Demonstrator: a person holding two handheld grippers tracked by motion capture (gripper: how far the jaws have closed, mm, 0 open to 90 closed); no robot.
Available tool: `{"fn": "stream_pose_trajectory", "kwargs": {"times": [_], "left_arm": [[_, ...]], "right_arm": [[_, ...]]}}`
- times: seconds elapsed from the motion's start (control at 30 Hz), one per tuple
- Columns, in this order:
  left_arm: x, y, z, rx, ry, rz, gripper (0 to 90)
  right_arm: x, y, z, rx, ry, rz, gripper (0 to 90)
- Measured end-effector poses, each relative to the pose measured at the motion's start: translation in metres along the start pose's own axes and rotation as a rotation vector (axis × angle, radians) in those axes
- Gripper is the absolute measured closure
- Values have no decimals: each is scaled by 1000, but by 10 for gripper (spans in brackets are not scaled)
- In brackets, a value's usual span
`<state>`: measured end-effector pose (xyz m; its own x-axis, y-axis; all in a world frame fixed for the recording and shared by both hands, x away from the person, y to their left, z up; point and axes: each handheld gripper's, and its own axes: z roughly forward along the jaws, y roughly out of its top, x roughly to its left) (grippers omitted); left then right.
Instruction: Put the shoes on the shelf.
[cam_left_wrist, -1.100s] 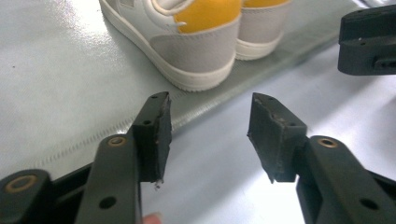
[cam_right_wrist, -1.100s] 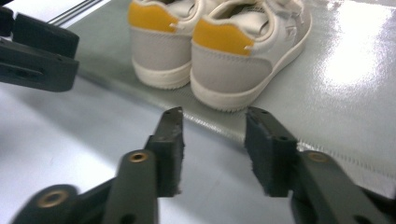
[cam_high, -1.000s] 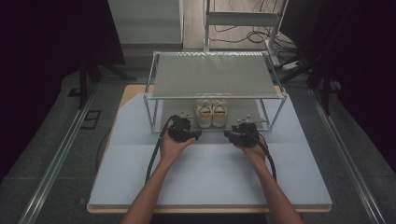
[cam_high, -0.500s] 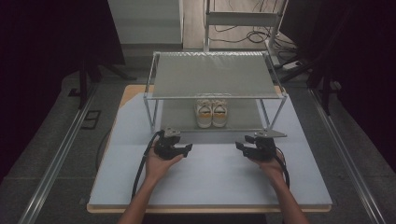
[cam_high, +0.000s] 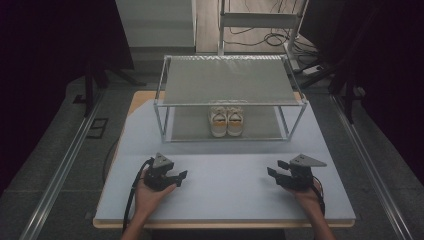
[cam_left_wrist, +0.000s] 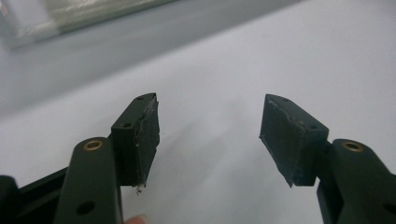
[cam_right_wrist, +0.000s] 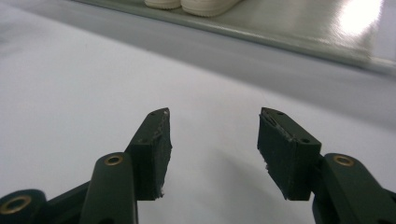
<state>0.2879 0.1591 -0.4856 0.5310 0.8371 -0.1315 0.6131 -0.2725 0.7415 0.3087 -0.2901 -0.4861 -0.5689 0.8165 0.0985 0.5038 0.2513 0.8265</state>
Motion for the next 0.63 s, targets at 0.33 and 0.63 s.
{"fn": "stream_pose_trajectory", "kwargs": {"times": [0.33,0.63], "left_arm": [[6,-17,-10,16,20,-7,360],[6,-15,-10,-4,33,-3,346]], "right_arm": [[-12,-21,-26,-19,-40,34,441],[-13,-20,-25,-13,-40,22,435]]}}
